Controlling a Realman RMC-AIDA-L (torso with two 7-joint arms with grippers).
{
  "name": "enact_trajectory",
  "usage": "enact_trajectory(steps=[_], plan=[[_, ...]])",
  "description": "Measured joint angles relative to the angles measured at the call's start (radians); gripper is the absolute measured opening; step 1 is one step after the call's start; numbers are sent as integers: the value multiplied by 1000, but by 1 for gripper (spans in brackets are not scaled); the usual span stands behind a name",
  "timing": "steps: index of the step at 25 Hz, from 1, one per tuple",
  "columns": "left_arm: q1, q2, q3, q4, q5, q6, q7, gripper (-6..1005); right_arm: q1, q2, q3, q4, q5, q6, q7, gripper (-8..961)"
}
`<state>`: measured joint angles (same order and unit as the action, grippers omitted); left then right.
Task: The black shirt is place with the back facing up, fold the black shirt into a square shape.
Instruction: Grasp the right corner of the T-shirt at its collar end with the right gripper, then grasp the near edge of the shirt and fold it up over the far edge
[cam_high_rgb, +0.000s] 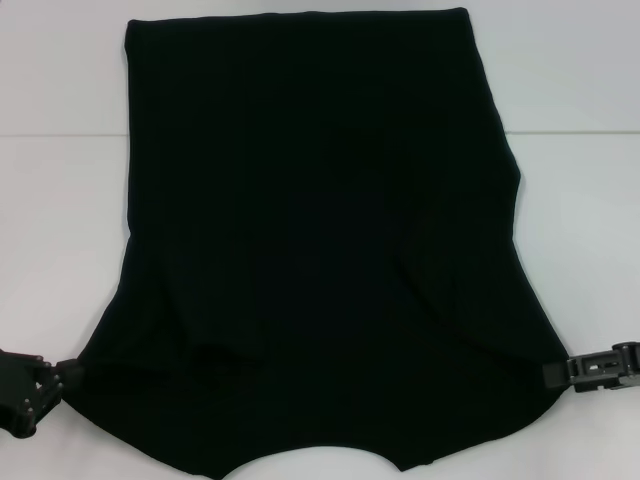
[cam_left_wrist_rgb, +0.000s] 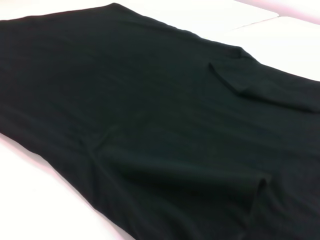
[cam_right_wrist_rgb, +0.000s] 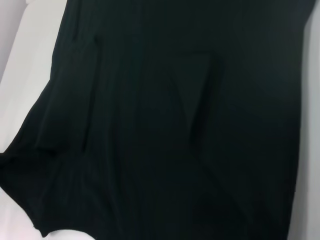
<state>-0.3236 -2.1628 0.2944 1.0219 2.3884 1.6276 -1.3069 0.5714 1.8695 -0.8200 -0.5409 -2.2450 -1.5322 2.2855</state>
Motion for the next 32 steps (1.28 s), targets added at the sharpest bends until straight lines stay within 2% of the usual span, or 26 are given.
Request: enact_trajectory(steps=[3, 10, 14, 19, 26, 32], plan=[[0, 0, 0, -1, 0, 0, 0, 13, 3, 11, -4, 1, -1, 16, -10, 911], [0, 0, 0, -1, 5, 0, 1, 13, 7, 30, -3, -1, -1, 61, -27, 647], [0, 0, 0, 0, 5, 0, 2, 13, 3, 32, 0, -4, -1, 67, -28, 508], [-1, 0, 0, 0, 5, -2, 3, 13, 2, 37, -5, 0, -1, 70, -43, 261], [-1, 0, -4, 0, 1, -1, -19, 13, -25, 40, 26, -11, 3, 53, -95, 133], [5, 0, -43, -1, 1, 4, -46, 14, -72, 37, 121, -13, 4, 5, -174, 41]])
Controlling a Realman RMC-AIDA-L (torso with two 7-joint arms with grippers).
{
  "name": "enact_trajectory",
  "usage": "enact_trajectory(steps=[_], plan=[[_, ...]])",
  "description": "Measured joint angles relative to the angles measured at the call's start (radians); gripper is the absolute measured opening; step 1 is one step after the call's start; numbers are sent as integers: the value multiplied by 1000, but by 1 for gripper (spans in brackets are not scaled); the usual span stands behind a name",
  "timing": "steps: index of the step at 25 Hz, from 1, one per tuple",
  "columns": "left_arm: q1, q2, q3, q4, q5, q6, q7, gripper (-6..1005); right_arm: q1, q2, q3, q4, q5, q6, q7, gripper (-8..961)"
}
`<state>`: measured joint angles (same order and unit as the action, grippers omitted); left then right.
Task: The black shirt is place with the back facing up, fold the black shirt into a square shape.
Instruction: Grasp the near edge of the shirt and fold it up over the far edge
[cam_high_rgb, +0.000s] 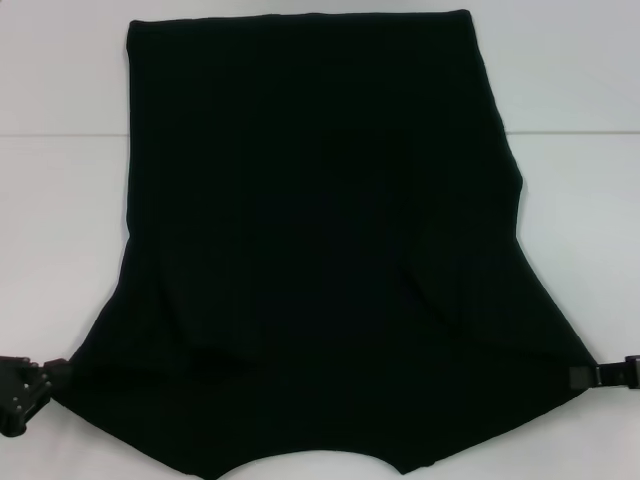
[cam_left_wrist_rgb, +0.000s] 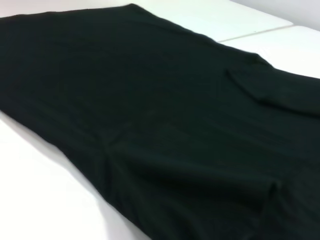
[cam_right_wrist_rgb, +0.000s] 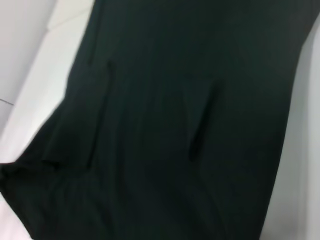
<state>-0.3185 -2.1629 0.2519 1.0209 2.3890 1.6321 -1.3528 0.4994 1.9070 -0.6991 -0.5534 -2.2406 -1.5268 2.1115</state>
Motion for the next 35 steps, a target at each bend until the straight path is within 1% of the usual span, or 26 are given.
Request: enact_trajectory(steps=[4, 8, 12, 14, 18, 27, 30, 32, 34, 35], plan=[[4, 2, -47, -12, 0, 23, -3, 14, -27, 2, 58, 1, 0, -32, -60, 31], [9, 10, -84, -35, -1, 54, 3, 14, -54, 6, 77, 8, -1, -39, -102, 31], [14, 12, -90, -37, -1, 85, 5, 13, -79, 7, 97, 9, -1, -81, -149, 31], [18, 14, -93, -32, 5, 152, 2, 13, -92, 7, 113, 9, -2, -110, -173, 31], [27, 20, -116, -31, 7, 222, -1, 13, -136, 7, 120, 4, -4, -156, -214, 30], [72, 23, -164, -7, 23, 331, -3, 14, -235, 4, 132, -1, -5, -263, -326, 30], [73, 23, -169, -5, 23, 340, -15, 14, -242, 0, 147, -2, -5, -268, -333, 30], [59, 26, -169, -7, 20, 337, -29, 13, -229, -3, 159, -3, -4, -268, -333, 30], [25, 35, -169, -21, 12, 327, -45, 13, -200, -4, 183, -3, 1, -266, -333, 30], [-2, 43, -169, -37, 4, 313, -59, 13, -183, -5, 201, -4, 1, -264, -333, 30]])
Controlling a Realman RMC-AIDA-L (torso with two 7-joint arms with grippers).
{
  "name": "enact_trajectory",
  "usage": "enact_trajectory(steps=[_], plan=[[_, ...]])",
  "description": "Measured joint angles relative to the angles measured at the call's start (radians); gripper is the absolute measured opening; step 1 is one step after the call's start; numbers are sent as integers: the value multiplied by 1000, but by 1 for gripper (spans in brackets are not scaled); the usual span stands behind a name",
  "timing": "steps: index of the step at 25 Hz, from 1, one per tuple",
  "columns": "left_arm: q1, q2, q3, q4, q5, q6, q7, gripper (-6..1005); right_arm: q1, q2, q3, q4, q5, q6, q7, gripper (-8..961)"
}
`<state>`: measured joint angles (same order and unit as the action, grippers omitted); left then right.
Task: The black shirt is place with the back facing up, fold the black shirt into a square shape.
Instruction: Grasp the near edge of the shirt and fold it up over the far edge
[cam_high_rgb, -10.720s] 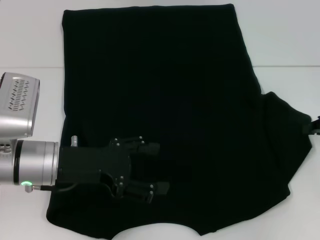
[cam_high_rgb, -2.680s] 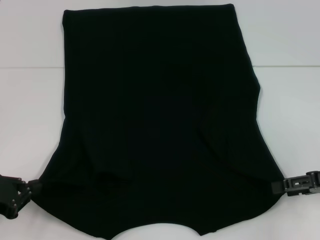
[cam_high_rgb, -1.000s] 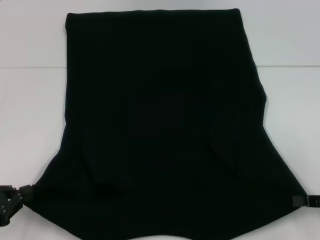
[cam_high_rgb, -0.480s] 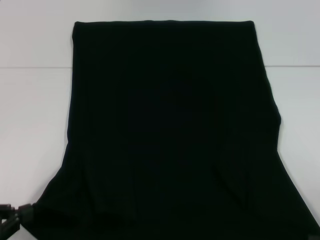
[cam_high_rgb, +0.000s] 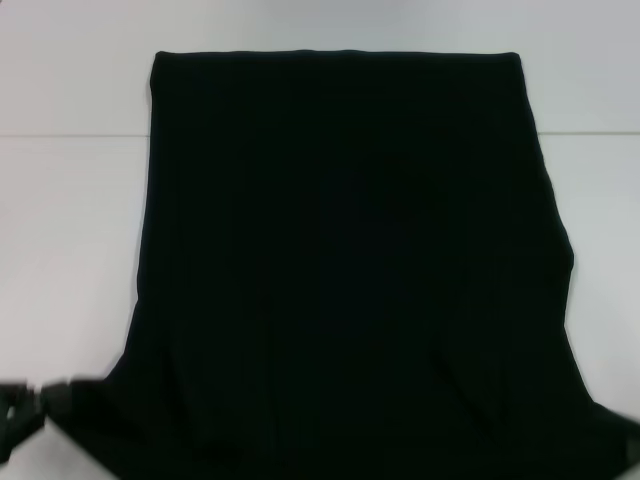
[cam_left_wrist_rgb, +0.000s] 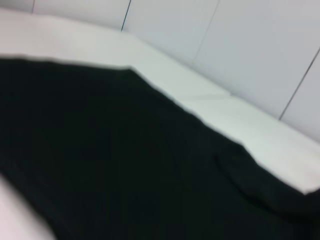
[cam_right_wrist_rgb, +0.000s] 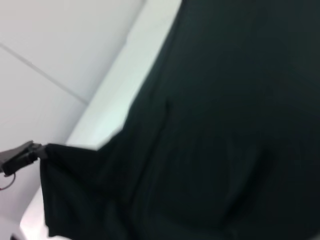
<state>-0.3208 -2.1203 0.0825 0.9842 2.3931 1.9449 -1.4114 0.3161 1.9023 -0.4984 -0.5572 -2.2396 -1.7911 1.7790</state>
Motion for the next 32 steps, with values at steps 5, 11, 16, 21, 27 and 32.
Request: enact_trajectory(steps=[5, 11, 16, 21, 27, 32], plan=[[-142, 45, 2, -92, -31, -103, -54, 14, 123, 0, 108, 0, 2, 36, 11, 30], [-329, 102, 31, -275, -33, -429, -149, 31, 262, 12, 187, 19, 4, 225, 43, 31], [-421, 111, 83, -350, -32, -684, -188, 45, 367, 15, 181, 94, 4, 474, 66, 31], [-495, 112, 111, -408, -33, -892, -194, 59, 462, 27, 168, 182, 2, 724, 63, 44], [-548, 114, 171, -443, -34, -1072, -195, 76, 530, 58, 147, 208, 3, 911, 69, 63], [-571, 121, 195, -479, -35, -1147, -182, 90, 547, 63, 146, 212, 5, 964, 75, 79]])
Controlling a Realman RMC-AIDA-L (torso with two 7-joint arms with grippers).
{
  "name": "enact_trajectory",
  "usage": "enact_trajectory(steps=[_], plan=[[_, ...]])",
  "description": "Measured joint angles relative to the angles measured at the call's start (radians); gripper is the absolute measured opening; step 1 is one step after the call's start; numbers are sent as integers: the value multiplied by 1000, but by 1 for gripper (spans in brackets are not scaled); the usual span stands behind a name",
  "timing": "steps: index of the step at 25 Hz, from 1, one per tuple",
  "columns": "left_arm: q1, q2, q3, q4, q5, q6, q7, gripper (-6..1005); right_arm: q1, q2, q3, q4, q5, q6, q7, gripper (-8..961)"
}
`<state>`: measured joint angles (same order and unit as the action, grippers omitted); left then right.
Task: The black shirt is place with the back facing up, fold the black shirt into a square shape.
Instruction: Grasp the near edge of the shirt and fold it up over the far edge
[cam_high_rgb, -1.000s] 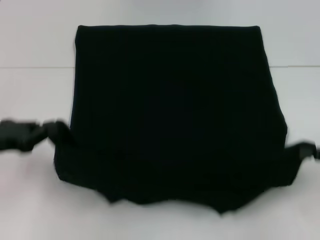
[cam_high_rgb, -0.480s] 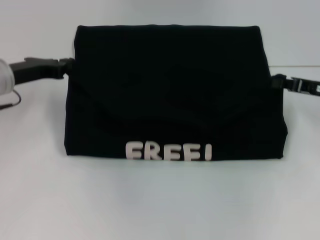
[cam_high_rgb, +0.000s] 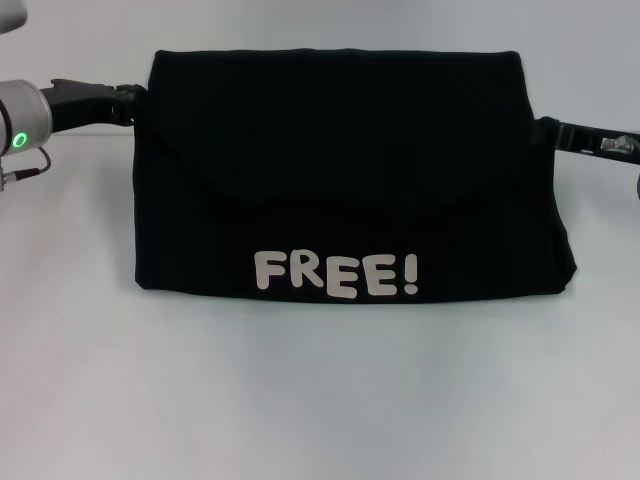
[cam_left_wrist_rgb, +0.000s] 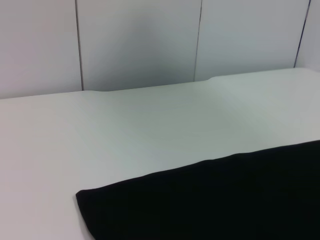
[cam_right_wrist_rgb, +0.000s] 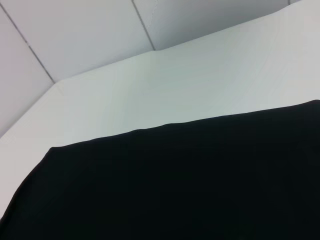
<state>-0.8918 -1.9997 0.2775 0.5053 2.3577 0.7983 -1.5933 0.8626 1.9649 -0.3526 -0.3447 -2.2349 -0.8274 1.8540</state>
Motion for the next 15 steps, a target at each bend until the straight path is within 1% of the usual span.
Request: enact_trajectory(steps=[4, 6, 7, 8, 11, 14, 15], plan=[[-10, -4, 12, -36, 0, -79, 14, 101, 0, 2, 1, 24, 0, 27, 1, 91], [-16, -8, 18, -55, 2, -117, 23, 107, -1, 10, 2, 34, 0, 43, 1, 98], [-19, -11, 40, -71, 3, -148, 25, 109, -2, 14, 0, 36, -1, 53, 1, 101], [-19, -11, 40, -71, 3, -148, 25, 112, -2, 18, -3, 37, -2, 59, 1, 104], [-18, -24, 92, -77, 2, -181, 25, 121, -5, 28, -15, 39, -3, 73, 3, 113], [-15, -33, 129, -79, 1, -207, 25, 129, -7, 33, -22, 38, -1, 77, 4, 123], [-15, -34, 134, -80, 1, -214, 25, 150, -8, 35, -22, 35, 0, 78, 4, 126]])
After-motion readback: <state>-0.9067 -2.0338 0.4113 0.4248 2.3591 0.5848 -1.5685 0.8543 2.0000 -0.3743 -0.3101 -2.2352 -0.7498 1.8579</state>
